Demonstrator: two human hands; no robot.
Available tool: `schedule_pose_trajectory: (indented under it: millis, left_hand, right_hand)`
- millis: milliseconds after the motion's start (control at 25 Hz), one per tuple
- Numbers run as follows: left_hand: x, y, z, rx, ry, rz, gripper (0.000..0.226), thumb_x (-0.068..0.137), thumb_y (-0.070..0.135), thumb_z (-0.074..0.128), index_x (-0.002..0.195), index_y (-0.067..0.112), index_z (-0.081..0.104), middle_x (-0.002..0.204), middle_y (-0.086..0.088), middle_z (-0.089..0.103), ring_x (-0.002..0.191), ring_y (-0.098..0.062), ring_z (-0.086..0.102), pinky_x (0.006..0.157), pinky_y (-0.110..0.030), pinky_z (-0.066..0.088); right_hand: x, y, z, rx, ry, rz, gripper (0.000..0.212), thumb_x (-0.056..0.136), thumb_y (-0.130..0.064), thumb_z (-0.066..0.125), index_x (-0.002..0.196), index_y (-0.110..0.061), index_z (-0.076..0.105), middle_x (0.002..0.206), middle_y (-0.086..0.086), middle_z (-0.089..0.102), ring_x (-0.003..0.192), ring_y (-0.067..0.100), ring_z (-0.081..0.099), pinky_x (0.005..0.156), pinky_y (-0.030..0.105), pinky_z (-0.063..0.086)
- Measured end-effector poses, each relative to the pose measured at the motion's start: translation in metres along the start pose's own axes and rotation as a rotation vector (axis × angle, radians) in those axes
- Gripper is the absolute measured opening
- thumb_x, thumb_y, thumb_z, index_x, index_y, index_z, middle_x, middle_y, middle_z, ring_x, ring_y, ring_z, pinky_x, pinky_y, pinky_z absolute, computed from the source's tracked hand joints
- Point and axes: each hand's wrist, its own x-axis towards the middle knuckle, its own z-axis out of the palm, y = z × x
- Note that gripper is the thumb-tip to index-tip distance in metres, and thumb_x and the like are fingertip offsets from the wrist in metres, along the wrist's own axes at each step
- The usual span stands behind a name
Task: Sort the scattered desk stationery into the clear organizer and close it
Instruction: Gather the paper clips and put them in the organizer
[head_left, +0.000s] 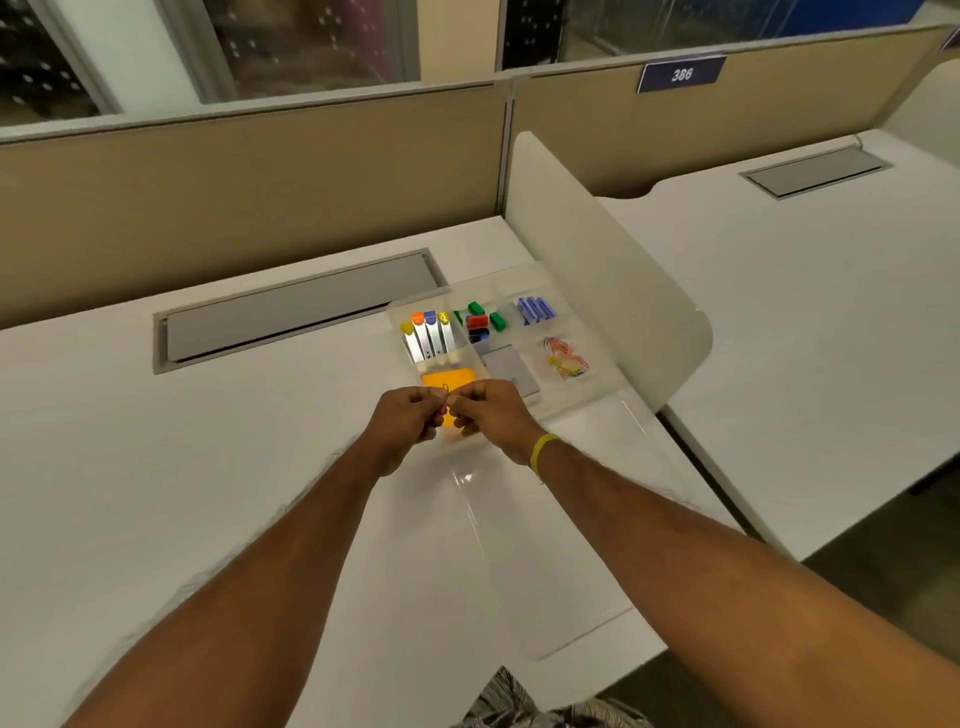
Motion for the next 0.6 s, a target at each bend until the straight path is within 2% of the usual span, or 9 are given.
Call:
schedule_pose_trajectory:
  millis: [120, 200, 320, 440, 520, 600]
  left_hand:
    - [0.027, 0.022, 0.039, 0.041, -0.016, 0.038, 0.020, 0.097, 0.012, 0.051, 0.092, 0.002, 0.068, 0.069, -0.008, 0.054, 0.058, -0.014, 0.047, 0.051, -0.022, 0.041]
    - [0.046, 0.037, 0.067, 0.109, -0.027, 0.075, 0.020, 0.097, 0.013, 0.051, 0.093, 0.003, 0.068, 0.069, -0.007, 0.056, 0.058, -0.013, 0.049, 0.051, -0.021, 0.042]
    - [0.071, 0.054, 0.109, 0.258, -0.041, 0.151, 0.022, 0.097, 0.016, 0.052, 0.085, 0.007, 0.068, 0.068, -0.006, 0.060, 0.059, -0.011, 0.054, 0.053, -0.020, 0.046]
    - [0.092, 0.064, 0.141, 0.409, -0.049, 0.226, 0.022, 0.096, 0.015, 0.053, 0.085, 0.004, 0.069, 0.074, -0.010, 0.065, 0.065, -0.017, 0.061, 0.060, -0.028, 0.052]
    - [0.103, 0.068, 0.152, 0.555, -0.019, 0.287, 0.018, 0.094, 0.012, 0.054, 0.095, 0.003, 0.069, 0.087, -0.012, 0.070, 0.079, -0.023, 0.067, 0.072, -0.035, 0.057]
    - [0.107, 0.070, 0.153, 0.673, 0.036, 0.342, 0.019, 0.093, 0.012, 0.055, 0.104, 0.005, 0.069, 0.102, -0.011, 0.071, 0.092, -0.024, 0.067, 0.084, -0.037, 0.055]
  right_hand:
    - [0.013, -0.010, -0.039, -0.091, 0.126, -0.059, 0.009, 0.091, -0.013, 0.063, 0.089, -0.007, 0.069, 0.068, 0.005, 0.064, 0.058, 0.014, 0.060, 0.051, 0.024, 0.049]
    - [0.022, -0.013, -0.068, -0.143, 0.190, -0.070, 0.011, 0.092, -0.014, 0.062, 0.090, -0.006, 0.069, 0.068, 0.003, 0.064, 0.056, 0.012, 0.061, 0.048, 0.022, 0.047]
    - [0.034, -0.010, -0.111, -0.261, 0.282, -0.067, 0.013, 0.091, -0.018, 0.063, 0.091, -0.006, 0.070, 0.069, 0.000, 0.066, 0.056, 0.011, 0.064, 0.052, 0.021, 0.048]
    - [0.042, -0.009, -0.146, -0.398, 0.358, -0.109, 0.013, 0.089, -0.014, 0.064, 0.089, -0.005, 0.073, 0.075, 0.004, 0.070, 0.066, 0.017, 0.066, 0.066, 0.031, 0.057]
    - [0.047, -0.008, -0.164, -0.537, 0.377, -0.139, 0.016, 0.088, -0.011, 0.062, 0.096, -0.004, 0.074, 0.091, 0.009, 0.074, 0.083, 0.021, 0.068, 0.081, 0.033, 0.055]
    - [0.052, -0.004, -0.177, -0.598, 0.395, -0.143, 0.020, 0.088, -0.006, 0.058, 0.100, -0.003, 0.073, 0.099, 0.012, 0.073, 0.092, 0.024, 0.068, 0.088, 0.036, 0.053]
